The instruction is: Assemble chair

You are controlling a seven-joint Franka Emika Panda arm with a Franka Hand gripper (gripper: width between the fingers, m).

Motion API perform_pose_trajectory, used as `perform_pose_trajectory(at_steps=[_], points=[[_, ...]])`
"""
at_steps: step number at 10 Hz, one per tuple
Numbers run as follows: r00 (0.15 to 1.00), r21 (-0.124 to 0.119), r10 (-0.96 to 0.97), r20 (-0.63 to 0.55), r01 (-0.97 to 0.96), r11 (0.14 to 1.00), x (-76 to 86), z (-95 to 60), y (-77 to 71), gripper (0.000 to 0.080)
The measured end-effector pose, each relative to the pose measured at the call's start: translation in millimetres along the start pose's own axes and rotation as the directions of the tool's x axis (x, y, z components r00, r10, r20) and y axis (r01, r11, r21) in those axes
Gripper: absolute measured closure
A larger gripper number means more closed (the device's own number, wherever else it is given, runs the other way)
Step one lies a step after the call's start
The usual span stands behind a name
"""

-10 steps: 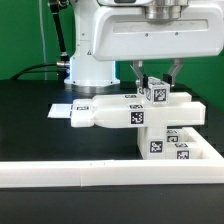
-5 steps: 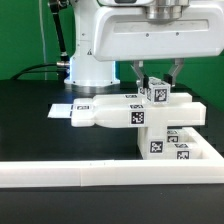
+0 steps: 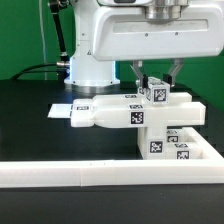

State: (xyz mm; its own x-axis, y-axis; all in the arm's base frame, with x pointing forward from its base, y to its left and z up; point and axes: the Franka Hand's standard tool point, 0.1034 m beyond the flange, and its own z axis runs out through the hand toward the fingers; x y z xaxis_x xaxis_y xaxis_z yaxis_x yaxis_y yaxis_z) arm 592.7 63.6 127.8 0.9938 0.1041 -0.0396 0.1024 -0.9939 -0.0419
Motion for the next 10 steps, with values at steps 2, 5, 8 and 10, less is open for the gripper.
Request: perform_pose_trajectory(at_steps=[2,5,8,10], points=[[1.000,0.000,0.014,0.000,-0.014,1.000,0.0,0.0,0.1,0.0509],[0.994,0.001,0.108,0.000,-0.108,0.994,0.1,-0.1,-0.1,0.0509],[0.951,0.001,0.309,0.000,-0.309,0.951,0.1,-0.1,-0.6,0.0509],[0.838,0.008,0.545,-0.008,-0.545,0.838,2.4,1.1,-9.4,0.0509]])
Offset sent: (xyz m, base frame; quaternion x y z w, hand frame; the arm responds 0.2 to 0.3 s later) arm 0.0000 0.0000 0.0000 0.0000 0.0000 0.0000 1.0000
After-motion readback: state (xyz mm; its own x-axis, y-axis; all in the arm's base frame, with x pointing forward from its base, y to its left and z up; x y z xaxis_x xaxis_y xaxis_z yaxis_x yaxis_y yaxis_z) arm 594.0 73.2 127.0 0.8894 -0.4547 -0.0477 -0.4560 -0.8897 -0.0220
